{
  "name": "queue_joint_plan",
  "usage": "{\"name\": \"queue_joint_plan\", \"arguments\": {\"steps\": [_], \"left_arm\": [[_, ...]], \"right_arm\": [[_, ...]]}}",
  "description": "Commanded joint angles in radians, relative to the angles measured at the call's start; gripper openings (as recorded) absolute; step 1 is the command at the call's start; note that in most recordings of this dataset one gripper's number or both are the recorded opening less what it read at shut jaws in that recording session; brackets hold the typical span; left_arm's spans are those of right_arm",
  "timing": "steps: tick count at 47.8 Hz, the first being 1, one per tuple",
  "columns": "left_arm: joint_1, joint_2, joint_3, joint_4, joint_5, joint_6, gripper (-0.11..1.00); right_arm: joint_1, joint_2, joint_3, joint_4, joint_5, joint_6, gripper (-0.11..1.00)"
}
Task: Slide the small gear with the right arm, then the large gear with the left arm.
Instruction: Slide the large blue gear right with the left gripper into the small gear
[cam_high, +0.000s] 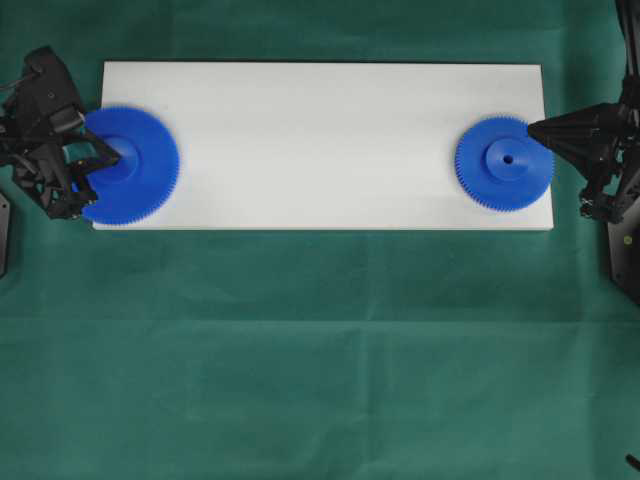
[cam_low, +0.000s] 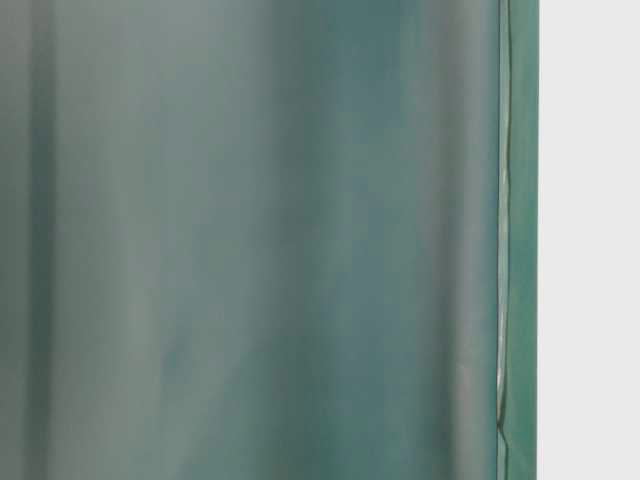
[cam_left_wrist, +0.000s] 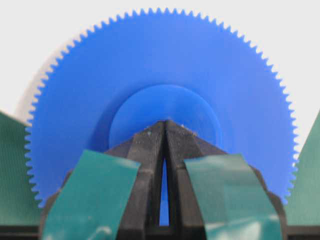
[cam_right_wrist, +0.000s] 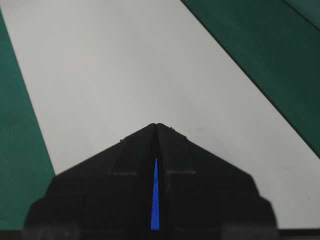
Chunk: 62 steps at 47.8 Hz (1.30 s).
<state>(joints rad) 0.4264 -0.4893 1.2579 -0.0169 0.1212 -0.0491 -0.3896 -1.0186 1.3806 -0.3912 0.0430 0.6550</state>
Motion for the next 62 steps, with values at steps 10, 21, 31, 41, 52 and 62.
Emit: {"name": "queue_joint_plan", "arguments": {"steps": [10,21,31,41,52,62], "left_arm": [[0.005,0.008,-0.012,0.002,-0.008,-0.002,0.0],[0.003,0.02,-0.015,0.002,-0.008,-0.003,0.0],[-0.026,0.077,-0.078,0.002,-0.008,-0.003,0.0],[-0.052,0.252,-0.221,0.002,-0.035,0.002,0.0],[-0.089,0.552,-0.492,0.002,-0.063,0.003,0.0],[-0.127,0.759,-0.776,0.003,-0.046,0.003,0.0]], "right_arm": [[0.002,0.002,-0.011,-0.002,-0.009,0.002,0.5],[0.002,0.002,-0.011,-0.002,-0.009,0.002,0.5],[0.002,0.002,-0.017,-0.003,-0.009,0.002,0.5],[0.002,0.002,-0.014,-0.002,-0.009,0.002,0.5],[0.003,0.0,-0.012,-0.002,-0.017,0.002,0.5],[0.011,0.0,-0.011,-0.002,-0.025,0.0,0.5]]}}
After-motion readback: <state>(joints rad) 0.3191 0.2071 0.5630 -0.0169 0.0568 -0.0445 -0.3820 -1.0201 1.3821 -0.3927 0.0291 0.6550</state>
